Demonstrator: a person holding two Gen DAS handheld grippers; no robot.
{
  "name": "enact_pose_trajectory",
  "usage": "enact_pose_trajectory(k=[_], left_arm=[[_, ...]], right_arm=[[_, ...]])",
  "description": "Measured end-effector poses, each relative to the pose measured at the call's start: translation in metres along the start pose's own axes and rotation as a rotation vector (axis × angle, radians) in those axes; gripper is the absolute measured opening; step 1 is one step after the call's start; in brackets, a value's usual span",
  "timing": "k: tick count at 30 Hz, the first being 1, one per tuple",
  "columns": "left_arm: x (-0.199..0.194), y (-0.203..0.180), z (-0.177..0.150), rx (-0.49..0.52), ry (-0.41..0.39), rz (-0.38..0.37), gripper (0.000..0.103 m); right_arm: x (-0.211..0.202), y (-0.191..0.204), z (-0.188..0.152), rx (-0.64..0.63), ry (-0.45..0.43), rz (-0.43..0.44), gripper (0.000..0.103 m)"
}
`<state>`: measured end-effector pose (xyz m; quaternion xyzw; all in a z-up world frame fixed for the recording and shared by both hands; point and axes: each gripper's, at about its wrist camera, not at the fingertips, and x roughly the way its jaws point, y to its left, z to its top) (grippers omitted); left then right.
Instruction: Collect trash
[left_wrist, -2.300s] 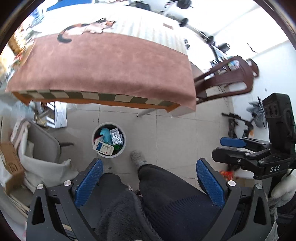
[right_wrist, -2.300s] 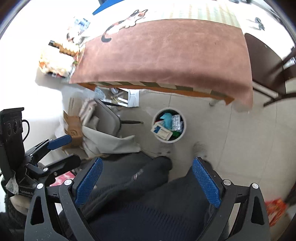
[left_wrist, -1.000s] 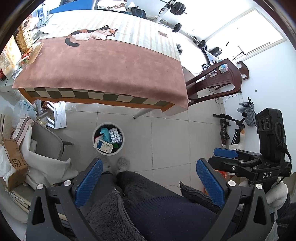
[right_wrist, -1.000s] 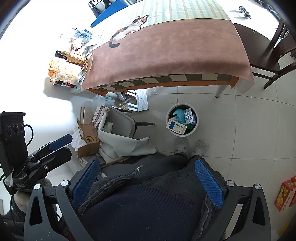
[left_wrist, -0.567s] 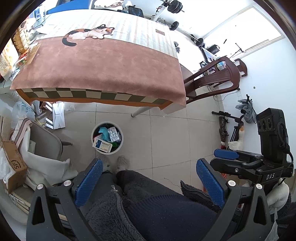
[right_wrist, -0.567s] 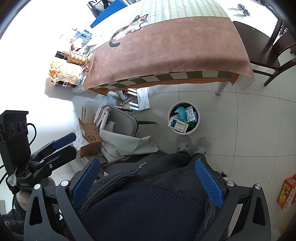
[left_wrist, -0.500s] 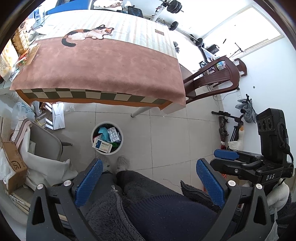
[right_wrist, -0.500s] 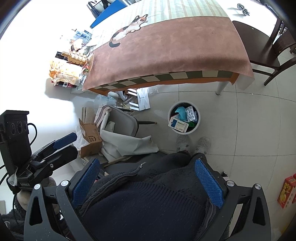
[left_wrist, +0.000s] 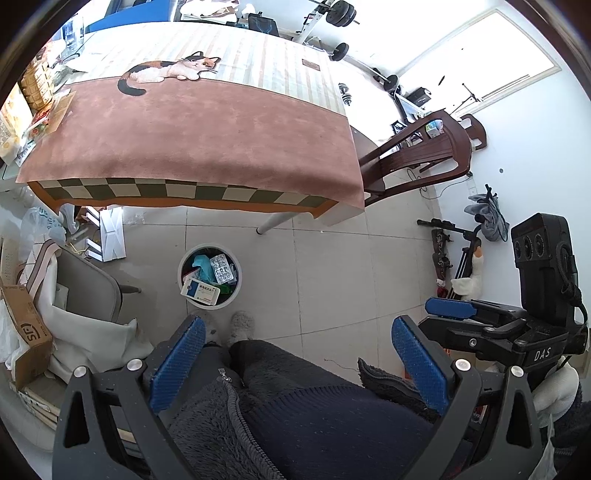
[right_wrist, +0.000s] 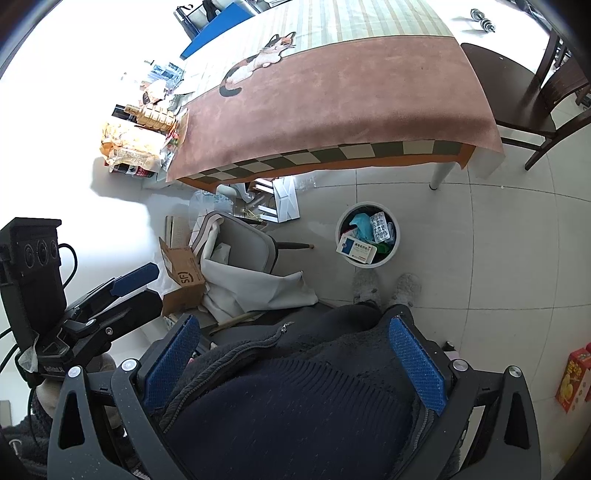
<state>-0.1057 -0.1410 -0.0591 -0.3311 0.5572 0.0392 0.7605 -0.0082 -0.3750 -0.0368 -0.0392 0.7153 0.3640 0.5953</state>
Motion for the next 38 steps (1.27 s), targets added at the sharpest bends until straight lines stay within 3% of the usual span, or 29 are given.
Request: enact_pose_trajectory(k=[38], left_arm=[[-0.0059,-0.0072,-0.0018,-0.004,-0.025,0.02,0.103]], right_arm=[[-0.0012,0.0083,-0.0083,-0.004,0.002,0.008,0.103]])
